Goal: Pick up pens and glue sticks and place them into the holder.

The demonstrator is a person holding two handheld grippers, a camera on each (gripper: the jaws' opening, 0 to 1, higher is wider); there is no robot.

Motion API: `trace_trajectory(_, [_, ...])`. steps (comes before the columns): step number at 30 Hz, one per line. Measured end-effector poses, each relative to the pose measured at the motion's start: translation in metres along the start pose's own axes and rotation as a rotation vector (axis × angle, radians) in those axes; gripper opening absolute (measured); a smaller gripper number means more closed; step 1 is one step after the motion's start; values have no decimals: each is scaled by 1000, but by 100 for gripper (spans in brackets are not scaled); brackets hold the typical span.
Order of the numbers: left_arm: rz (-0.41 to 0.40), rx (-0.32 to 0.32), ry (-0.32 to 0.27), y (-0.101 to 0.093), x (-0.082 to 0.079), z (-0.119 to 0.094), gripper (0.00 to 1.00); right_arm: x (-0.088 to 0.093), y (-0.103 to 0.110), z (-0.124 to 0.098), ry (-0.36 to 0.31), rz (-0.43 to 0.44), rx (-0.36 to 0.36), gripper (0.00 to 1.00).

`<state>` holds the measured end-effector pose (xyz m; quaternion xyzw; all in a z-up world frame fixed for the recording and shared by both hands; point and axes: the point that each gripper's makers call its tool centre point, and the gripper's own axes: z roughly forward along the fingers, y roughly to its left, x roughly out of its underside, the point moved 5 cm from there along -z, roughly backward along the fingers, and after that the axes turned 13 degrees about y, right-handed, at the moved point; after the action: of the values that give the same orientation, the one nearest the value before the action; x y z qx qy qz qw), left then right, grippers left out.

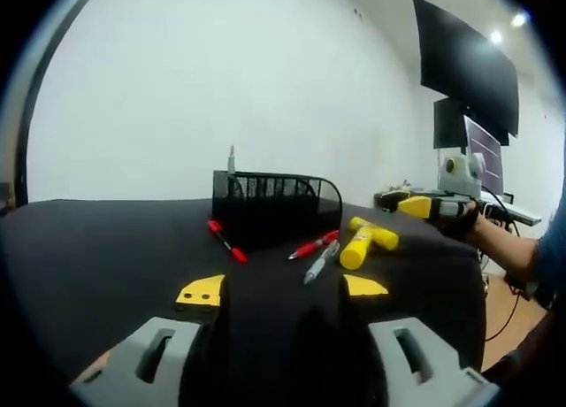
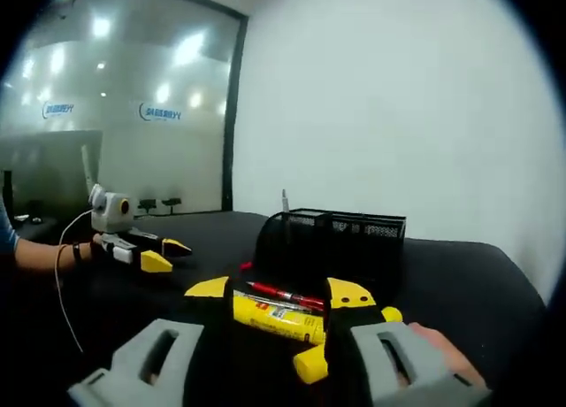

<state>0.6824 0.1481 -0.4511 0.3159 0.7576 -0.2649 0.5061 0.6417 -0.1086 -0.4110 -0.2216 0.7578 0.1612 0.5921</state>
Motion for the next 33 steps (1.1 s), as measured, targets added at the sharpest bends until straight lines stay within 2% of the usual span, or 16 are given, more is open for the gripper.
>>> trace_trajectory(7, [22,3,17,-3,2,1,50,16,3,-16,-14,3,-19,52])
trace_trajectory(11, [24,3,36,-3,4,3,48,25,10,-21,-28,19,-42,55])
trace_trajectory(14, [31,0,44,-3,5,3,48,23,12,-22,-35,-8,-33,55])
trace_trajectory(23, [44,-3,65,-4,4,6,47,25,9,-21,-44,0,-19,56])
trace_trajectory(26, [55,4,82,-7,2,9,40,24,7,-23,-58,14,-24,54])
trace_trajectory(28, [46,48,83,-13,-1,13,32,24,6,-24,-63,30,-35,53])
trace_trajectory(31, [55,74,86,-17,-9,21,31,23,8,-24,-67,37,-44,52])
trace_trajectory(33, [102,74,119,-19,-11,28,31,23,8,-24,-67,36,-44,51])
